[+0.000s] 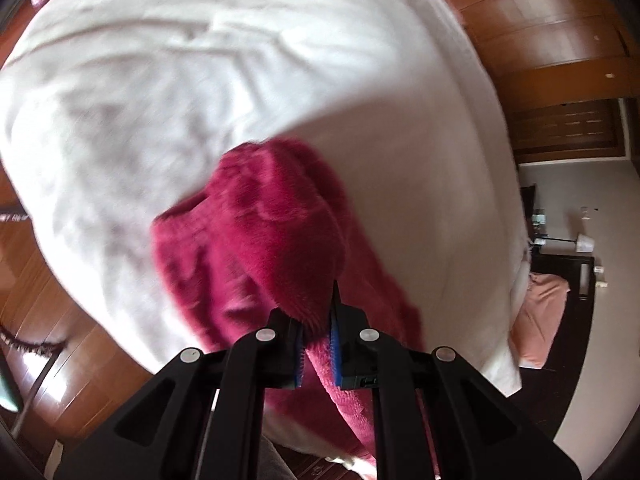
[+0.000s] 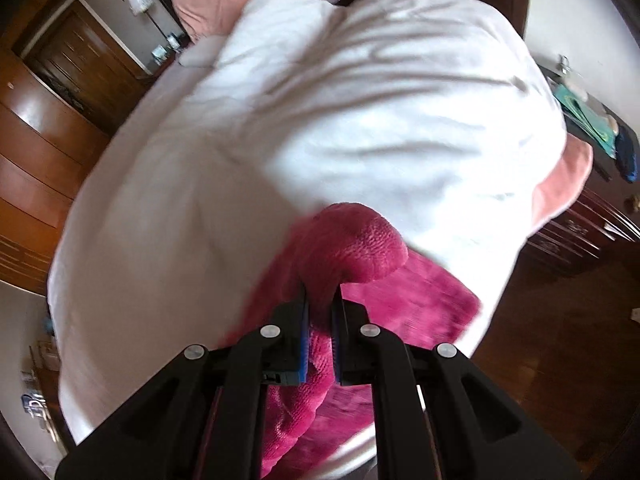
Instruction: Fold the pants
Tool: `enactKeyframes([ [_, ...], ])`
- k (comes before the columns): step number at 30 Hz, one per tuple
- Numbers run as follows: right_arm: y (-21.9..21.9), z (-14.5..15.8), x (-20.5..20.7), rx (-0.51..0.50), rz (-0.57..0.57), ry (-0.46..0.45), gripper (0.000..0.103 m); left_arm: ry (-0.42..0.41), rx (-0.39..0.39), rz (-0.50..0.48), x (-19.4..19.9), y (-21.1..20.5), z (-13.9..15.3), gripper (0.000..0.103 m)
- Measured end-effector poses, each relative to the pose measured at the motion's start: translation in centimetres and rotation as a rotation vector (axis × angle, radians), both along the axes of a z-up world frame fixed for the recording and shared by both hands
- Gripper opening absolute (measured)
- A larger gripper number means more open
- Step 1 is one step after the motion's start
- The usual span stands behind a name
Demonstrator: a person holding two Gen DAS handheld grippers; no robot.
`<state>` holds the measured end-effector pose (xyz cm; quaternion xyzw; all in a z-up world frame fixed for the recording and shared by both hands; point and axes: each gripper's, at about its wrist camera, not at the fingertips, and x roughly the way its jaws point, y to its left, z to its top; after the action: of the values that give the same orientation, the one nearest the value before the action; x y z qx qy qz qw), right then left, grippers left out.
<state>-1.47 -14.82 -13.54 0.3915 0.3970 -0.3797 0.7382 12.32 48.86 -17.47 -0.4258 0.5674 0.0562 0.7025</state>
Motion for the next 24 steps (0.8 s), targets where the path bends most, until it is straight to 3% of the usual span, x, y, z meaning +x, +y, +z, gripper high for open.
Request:
enactKeyframes([
  [4, 0.1, -3.1, -2.9, 0.026, -0.004, 0.059, 0.008, 0.051, 0.045, 0.006, -3.5, 0.2, -3.0, 0.009],
  [9, 0.8, -8.1, -4.7, 0.018, 0.063, 0.152, 0.008, 0.118, 0.136, -0.021, -5.2, -0.3, -7.3, 0.009],
  [14, -0.1, -11.4, -4.9, 0.041, 0.091, 0.149, 0.009, 0.134, 0.216, -0.029, -5.6, -1.3, -8.5, 0.01],
  [21, -1.0, -10.8, -5.5, 0.076, 0.136, 0.082, 0.021, 0.151, 0.299, -0.081, -6.9, -2.9, -9.1, 0.011],
  [24, -1.6, -10.8, -5.9, 0.1, 0.147, 0.05, 0.022, 0.178, 0.31, -0.072, -7.7, -3.1, -9.7, 0.016],
])
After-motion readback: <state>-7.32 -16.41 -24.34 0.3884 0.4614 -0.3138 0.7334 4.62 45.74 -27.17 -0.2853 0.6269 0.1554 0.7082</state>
